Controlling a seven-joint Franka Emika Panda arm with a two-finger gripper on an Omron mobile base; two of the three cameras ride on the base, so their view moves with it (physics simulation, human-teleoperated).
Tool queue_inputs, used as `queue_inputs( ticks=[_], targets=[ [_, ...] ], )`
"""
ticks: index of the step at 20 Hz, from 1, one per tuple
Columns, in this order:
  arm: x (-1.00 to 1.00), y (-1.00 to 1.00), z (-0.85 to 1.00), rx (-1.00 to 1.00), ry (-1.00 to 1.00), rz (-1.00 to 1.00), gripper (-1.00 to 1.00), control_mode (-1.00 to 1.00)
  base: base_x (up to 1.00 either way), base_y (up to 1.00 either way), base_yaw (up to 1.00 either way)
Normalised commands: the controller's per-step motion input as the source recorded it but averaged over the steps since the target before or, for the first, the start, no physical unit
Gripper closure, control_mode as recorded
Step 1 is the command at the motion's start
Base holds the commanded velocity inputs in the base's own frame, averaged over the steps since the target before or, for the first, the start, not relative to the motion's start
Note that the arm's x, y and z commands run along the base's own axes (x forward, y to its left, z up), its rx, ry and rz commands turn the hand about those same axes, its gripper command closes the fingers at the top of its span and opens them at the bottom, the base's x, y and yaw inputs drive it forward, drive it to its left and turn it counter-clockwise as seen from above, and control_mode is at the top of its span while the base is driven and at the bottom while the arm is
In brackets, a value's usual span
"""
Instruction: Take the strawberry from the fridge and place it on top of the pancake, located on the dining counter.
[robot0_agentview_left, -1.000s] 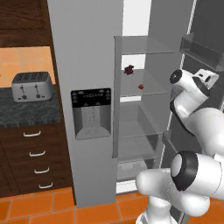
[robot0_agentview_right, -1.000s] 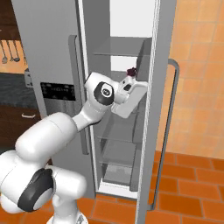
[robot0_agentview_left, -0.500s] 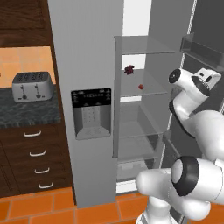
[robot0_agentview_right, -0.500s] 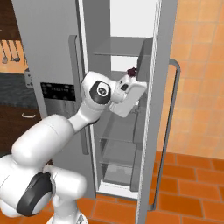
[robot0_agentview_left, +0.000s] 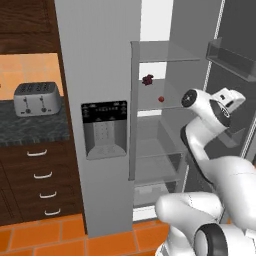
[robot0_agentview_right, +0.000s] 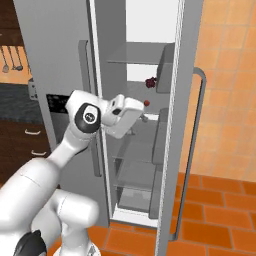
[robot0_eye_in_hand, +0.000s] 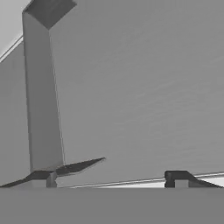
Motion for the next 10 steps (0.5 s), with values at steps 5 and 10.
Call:
queue_inputs(
  ticks=[5,10],
  targets=[
    [-0.42,0.62,-0.16,0.18,-0.16,0.03,-1.00,-1.00,0.00,0.00,0.00],
    [-0.39,0.55,-0.15,0.21,-0.14,0.06,-1.00,-1.00,0.00,0.00,0.00]
  ],
)
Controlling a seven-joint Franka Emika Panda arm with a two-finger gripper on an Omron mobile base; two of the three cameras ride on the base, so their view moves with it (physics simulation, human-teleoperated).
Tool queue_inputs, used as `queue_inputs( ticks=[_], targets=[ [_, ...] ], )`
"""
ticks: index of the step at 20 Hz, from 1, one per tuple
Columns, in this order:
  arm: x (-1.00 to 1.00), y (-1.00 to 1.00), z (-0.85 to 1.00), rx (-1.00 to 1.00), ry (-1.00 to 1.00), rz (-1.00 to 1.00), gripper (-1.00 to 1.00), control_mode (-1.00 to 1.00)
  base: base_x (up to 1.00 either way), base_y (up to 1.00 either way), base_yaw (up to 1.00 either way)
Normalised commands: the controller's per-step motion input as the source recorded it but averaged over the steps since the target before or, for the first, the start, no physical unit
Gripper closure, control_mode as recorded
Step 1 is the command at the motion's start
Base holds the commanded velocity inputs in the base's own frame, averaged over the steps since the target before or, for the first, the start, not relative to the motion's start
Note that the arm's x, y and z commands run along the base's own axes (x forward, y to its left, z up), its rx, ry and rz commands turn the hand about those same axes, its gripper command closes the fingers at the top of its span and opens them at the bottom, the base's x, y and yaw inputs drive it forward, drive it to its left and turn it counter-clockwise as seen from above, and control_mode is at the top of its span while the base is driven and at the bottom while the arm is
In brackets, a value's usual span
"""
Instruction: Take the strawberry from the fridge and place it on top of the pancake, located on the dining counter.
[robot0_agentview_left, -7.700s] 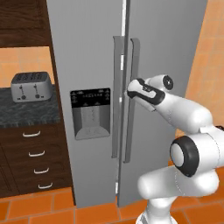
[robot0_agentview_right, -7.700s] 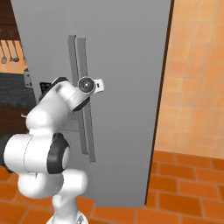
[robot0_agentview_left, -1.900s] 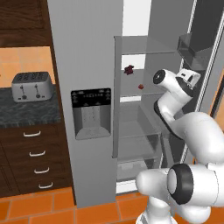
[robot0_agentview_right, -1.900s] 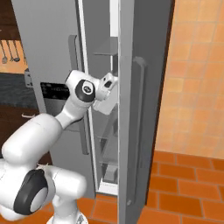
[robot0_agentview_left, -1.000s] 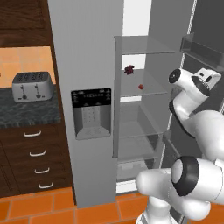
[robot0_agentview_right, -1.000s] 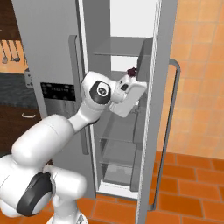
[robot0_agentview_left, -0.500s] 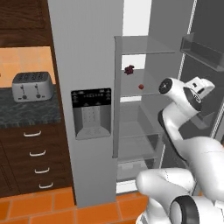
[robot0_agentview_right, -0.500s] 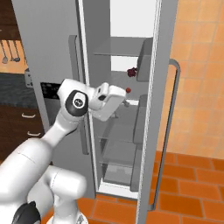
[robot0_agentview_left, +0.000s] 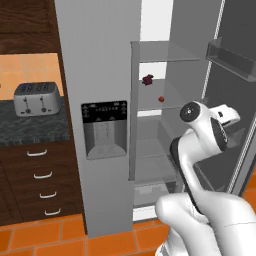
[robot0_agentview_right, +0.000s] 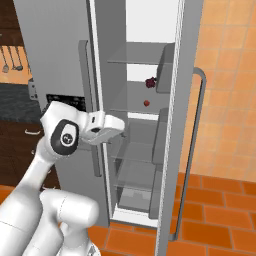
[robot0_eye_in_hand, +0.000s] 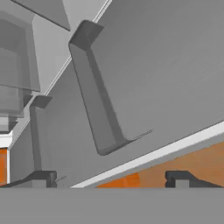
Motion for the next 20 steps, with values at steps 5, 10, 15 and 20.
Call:
queue_inputs(
  ticks=[5,10,15,20],
  targets=[
    [-0.26,0.61,-0.19,0.23,-0.09,0.14,-1.00,-1.00,0.00,0.00,0.00],
    [-0.23,0.51,-0.28,0.26,-0.08,0.20,-1.00,-1.00,0.00,0.00,0.00],
    [-0.17,0.45,-0.19,0.31,-0.04,0.22,-1.00,-1.00,0.00,0.00,0.00],
    [-0.45,0.13,0.00,0.14,-0.03,0.06,-1.00,-1.00,0.00,0.00,0.00]
  ],
)
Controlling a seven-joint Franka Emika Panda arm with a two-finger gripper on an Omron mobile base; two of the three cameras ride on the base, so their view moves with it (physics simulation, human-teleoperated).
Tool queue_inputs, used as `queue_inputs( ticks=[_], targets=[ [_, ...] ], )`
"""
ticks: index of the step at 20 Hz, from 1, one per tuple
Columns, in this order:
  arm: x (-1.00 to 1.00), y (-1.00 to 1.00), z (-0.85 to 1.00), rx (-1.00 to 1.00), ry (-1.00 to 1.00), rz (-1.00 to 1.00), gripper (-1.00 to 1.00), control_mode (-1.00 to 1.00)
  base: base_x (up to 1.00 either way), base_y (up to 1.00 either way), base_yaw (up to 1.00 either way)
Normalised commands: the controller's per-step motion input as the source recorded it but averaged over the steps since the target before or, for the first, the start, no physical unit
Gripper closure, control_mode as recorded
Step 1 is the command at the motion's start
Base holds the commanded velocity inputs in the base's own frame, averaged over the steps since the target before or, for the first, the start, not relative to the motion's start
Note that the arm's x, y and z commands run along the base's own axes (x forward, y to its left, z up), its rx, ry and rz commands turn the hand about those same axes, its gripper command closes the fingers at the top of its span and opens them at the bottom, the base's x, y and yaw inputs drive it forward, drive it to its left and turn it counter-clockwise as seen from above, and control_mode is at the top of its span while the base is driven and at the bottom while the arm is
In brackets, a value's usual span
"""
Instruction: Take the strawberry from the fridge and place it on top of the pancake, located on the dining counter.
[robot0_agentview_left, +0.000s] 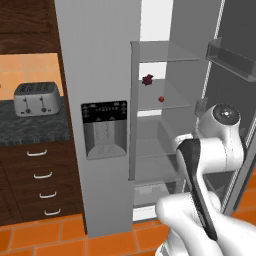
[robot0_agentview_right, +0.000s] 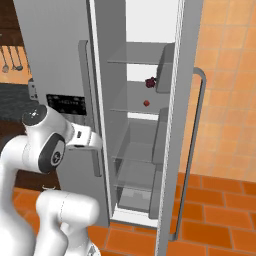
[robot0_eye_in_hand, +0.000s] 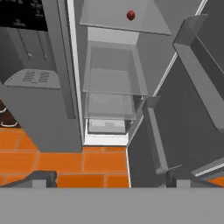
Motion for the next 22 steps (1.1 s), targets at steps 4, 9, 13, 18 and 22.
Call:
queue_inputs(
  ticks=[4,9,13,18,22],
  targets=[
    [-0.13,-0.02,-0.10,0.01,0.02,0.00,-1.00,-1.00,0.00,0.00,0.00],
    [0.00,0.00,0.00,0.00,0.00,0.00,-1.00,1.00,0.66,-0.04,-0.05],
    [0.00,0.00,0.00,0.00,0.00,0.00,-1.00,1.00,0.45,-0.03,-0.32],
    [0.00,0.00,0.00,0.00,0.00,0.00,-1.00,1.00,0.50,0.00,-0.31],
    [0.00,0.00,0.00,0.00,0.00,0.00,-1.00,1.00,0.57,0.01,-0.25]
  ],
)
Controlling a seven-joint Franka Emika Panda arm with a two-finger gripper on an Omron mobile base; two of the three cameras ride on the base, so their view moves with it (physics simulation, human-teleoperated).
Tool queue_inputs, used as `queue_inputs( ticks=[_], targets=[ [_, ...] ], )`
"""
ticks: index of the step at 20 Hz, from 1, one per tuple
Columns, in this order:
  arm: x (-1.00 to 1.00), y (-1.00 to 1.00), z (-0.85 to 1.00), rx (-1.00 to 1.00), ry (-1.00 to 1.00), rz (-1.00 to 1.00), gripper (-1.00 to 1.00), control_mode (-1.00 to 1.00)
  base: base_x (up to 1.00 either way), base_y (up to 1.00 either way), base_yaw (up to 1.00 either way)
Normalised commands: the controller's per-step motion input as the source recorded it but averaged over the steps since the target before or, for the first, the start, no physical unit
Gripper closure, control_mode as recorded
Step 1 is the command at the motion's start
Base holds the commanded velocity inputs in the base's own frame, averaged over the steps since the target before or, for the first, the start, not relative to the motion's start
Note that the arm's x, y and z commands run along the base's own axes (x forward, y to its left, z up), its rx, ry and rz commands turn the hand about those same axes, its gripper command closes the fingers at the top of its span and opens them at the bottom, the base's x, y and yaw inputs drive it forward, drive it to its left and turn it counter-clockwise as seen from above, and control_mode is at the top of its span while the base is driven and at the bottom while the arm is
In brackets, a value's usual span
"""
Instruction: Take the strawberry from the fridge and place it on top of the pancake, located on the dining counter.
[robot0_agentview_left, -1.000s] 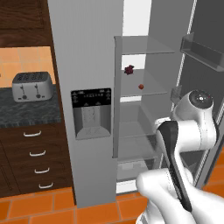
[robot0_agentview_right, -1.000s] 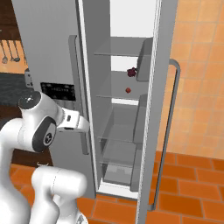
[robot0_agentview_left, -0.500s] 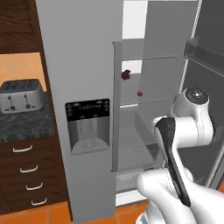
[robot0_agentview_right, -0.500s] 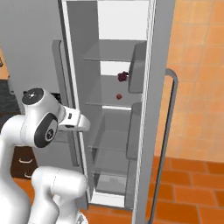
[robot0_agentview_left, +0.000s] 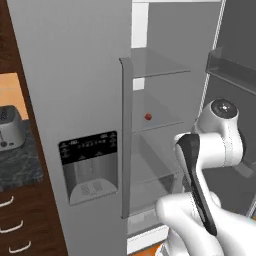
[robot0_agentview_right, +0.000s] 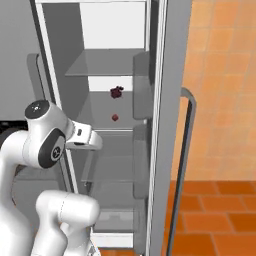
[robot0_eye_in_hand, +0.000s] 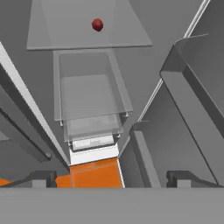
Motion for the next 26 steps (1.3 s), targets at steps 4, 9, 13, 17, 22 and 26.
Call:
queue_inputs(
  ticks=[4,9,13,17,22,26],
  targets=[
    [0.00,0.00,0.00,0.00,0.00,0.00,-1.00,1.00,0.57,0.06,-0.23],
    [0.00,0.00,0.00,0.00,0.00,0.00,-1.00,1.00,0.62,0.00,-0.09],
    [0.00,0.00,0.00,0.00,0.00,0.00,-1.00,1.00,0.48,-0.14,0.12],
    [0.00,0.00,0.00,0.00,0.00,0.00,-1.00,1.00,0.35,-0.23,0.10],
    [0.37,0.00,-0.01,0.00,0.04,0.02,-1.00,-1.00,0.21,-0.02,0.02],
    [0.87,0.19,-0.01,0.00,0.07,0.00,-1.00,-1.00,0.00,0.00,0.00]
  ],
)
